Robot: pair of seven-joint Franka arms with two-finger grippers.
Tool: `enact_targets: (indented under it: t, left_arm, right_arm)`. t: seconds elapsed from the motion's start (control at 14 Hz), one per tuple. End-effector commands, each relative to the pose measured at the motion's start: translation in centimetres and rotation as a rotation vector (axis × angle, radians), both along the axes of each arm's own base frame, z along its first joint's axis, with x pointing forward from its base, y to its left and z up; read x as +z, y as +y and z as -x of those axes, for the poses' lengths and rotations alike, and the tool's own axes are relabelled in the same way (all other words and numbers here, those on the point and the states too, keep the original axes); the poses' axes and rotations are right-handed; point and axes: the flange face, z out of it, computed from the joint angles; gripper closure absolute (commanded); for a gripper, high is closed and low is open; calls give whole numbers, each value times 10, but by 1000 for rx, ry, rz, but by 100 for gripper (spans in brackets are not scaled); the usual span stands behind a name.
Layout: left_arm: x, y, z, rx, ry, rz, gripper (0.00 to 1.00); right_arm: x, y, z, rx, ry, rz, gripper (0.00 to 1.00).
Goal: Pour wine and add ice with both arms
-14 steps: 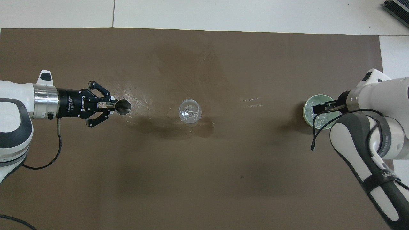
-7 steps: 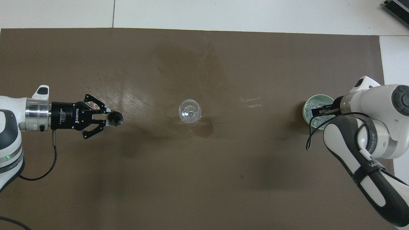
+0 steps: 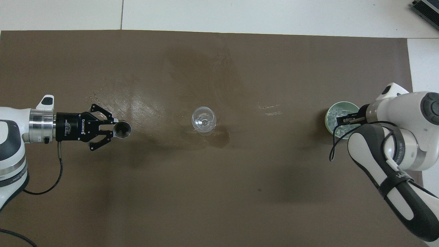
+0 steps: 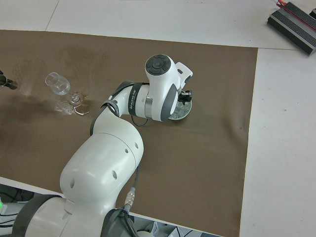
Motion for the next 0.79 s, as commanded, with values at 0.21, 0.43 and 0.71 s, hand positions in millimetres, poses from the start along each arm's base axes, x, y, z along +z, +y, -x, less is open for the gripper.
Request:
enact_targets:
  t: [0.21,0.43,0.71]
  left_arm:
    - [-12,37,7,73,39,134,100]
    - [-24,57,2,110,68,208,100]
    - [-23,76,4,133,70,234,100]
  right_arm:
    - [-3,-3,7,4,7,1,51]
    - [-3,-2,8,7,14,0,59]
    - [-2,-2,7,7,16,0,94]
